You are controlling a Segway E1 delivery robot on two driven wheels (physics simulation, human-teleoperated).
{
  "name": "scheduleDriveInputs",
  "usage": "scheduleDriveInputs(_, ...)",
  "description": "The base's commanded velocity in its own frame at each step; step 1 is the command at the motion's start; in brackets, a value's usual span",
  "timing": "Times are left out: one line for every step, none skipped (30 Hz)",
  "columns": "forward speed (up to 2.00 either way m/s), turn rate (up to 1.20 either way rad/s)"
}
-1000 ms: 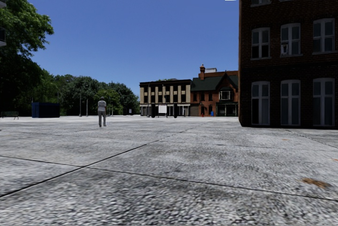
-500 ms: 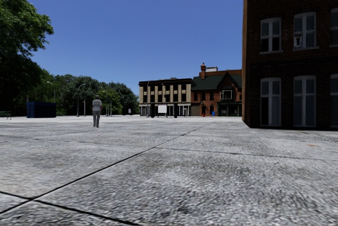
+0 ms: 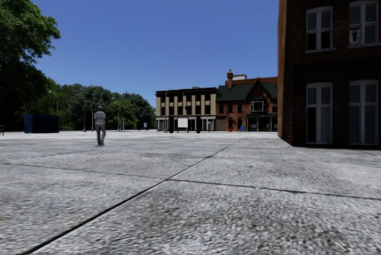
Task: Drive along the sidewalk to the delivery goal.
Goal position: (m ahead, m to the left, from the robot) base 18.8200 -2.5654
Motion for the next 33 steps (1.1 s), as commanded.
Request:
scheduleDriveInputs(2.00, 0.00)
scheduleDriveInputs(2.00, 0.00)
scheduleDriveInputs(2.00, 0.00)
scheduleDriveInputs(2.00, 0.00)
scheduleDriveInputs(2.00, 0.00)
scheduleDriveInputs(2.00, 0.00)
scheduleDriveInputs(2.00, 0.00)
scheduleDriveInputs(2.00, 0.00)
scheduleDriveInputs(2.00, 0.00)
scheduleDriveInputs(2.00, 0.00)
scheduleDriveInputs(2.00, 0.00)
scheduleDriveInputs(2.00, 0.00)
scheduleDriveInputs(2.00, 0.00)
scheduleDriveInputs(2.00, 0.00)
scheduleDriveInputs(2.00, 0.00)
scheduleDriveInputs(2.00, 0.00)
scheduleDriveInputs(2.00, 0.00)
scheduleDriveInputs(2.00, 0.00)
scheduleDriveInputs(2.00, 0.00)
scheduleDriveInputs(2.00, 0.00)
scheduleDriveInputs(2.00, 0.00)
scheduleDriveInputs(2.00, 0.00)
scheduleDriveInputs(2.00, 0.00)
scheduleDriveInputs(2.00, 0.00)
scheduleDriveInputs(2.00, 0.00)
scheduleDriveInputs(2.00, 0.00)
scheduleDriveInputs(2.00, 0.00)
scheduleDriveInputs(2.00, 0.00)
scheduleDriveInputs(2.00, 0.00)
scheduleDriveInputs(2.00, 0.00)
scheduleDriveInputs(2.00, 0.00)
scheduleDriveInputs(2.00, 0.00)
scheduleDriveInputs(2.00, 0.00)
